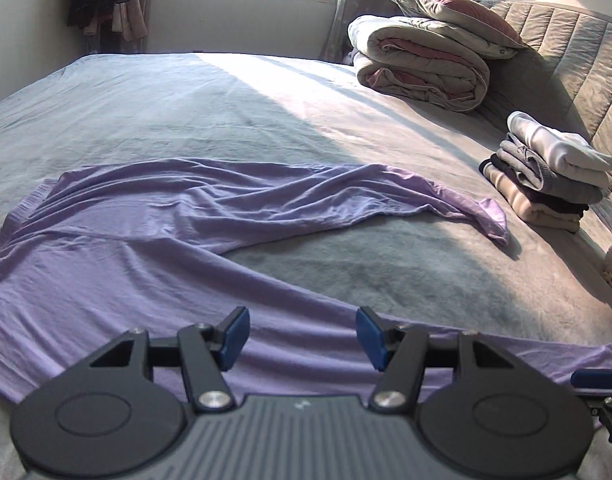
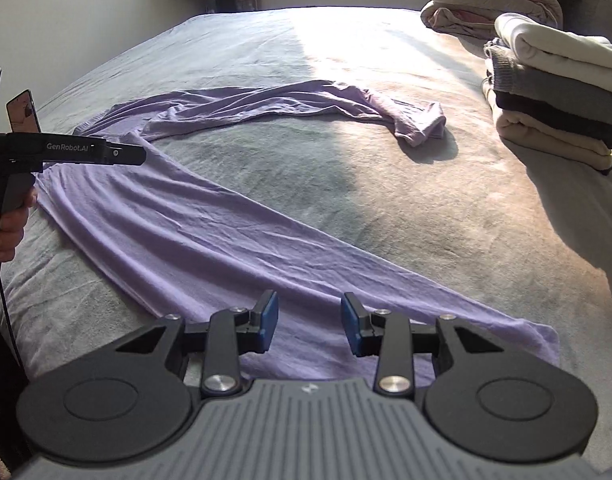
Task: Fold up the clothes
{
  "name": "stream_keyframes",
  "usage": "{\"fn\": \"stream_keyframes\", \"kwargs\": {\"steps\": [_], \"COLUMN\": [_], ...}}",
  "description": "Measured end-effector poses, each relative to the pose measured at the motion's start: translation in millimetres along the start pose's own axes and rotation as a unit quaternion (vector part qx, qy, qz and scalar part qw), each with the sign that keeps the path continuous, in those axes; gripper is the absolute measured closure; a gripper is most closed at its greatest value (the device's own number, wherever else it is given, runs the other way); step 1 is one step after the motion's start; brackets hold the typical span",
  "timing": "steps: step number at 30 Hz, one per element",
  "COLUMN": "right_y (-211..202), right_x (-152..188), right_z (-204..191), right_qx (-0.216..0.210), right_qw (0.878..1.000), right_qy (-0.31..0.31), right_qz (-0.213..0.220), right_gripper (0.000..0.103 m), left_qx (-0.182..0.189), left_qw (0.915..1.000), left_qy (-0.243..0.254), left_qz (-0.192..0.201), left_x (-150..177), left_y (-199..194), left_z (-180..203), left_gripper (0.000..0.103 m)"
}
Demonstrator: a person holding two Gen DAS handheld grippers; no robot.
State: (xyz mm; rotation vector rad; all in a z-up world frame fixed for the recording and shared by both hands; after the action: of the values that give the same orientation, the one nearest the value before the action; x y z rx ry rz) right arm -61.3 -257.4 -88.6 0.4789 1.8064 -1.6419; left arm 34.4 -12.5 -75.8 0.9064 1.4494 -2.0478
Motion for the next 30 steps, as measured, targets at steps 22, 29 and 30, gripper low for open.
{"fn": "stream_keyframes", "kwargs": {"steps": [22,29,30], "right_y": [26.0,49.4,51.1], "right_x": [-27.0,-21.9,-23.1], "right_z": [-201.4,-214.5,-215.2], "right_qx": [-0.167,-0.128,-0.124], "right_qw": [0.964,0.959,0.958], "right_qy": [-0.205,-0.253,-0.257], "right_qz": [0.033,0.025,0.028], "right_gripper": [0.064,0.065,0.068], "left_qx": [-0.108,-0.11,-0.109], "left_qw": [0.9812,0.9696,0.9685], "left_qy": [-0.156,-0.214,-0.219], "left_qz": [0.033,0.043,0.046], "left_x": [35.2,44.0,43.0], "left_y": [-85.9,-86.4,-86.0], "left_z": [-189.1,-233.2,-235.6], "left_gripper": [0.044,0.078,0.08]}}
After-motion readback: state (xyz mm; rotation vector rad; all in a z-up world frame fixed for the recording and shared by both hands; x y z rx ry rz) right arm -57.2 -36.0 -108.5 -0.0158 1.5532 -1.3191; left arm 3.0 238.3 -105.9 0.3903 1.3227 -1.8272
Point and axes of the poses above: each gripper's, at about its wrist camera, not at the fingertips, and y roughly the way its jaws point, z to its right, x to its underside, the point moved 8 cm from there along y, roughly the way its jaws point, and after that the axes turned 7 degrees about x, right-handed, at the moved point
